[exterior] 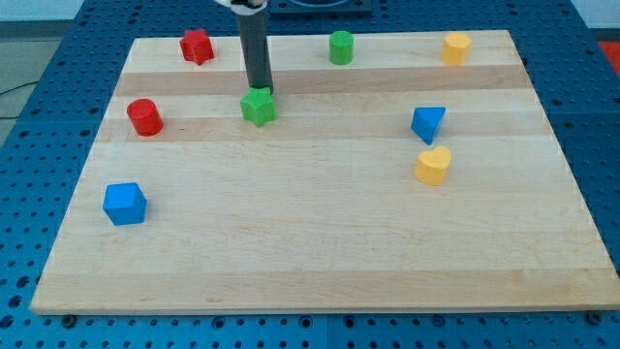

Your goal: Push the green star diagonally to the top right side of the blue cube

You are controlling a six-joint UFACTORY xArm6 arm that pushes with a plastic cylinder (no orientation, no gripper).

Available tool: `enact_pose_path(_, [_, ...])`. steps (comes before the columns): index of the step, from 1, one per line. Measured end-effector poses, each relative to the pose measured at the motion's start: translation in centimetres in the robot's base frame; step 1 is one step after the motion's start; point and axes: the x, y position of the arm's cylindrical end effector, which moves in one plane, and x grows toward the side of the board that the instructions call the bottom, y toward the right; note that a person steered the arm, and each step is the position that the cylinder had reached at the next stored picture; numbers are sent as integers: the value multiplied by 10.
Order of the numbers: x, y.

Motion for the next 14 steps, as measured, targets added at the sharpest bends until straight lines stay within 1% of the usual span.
enact_pose_path(1, [1, 40])
enact_pose_path(3, [1, 51])
enact_pose_path(4, [3, 82])
enact_pose_path(6, [10, 14])
enact_pose_path(7, [58, 21])
enact_pose_path(8, [70, 16])
enact_pose_path(9, [44, -7])
enact_pose_path(10, [18, -7])
enact_pose_path(14, [11, -63])
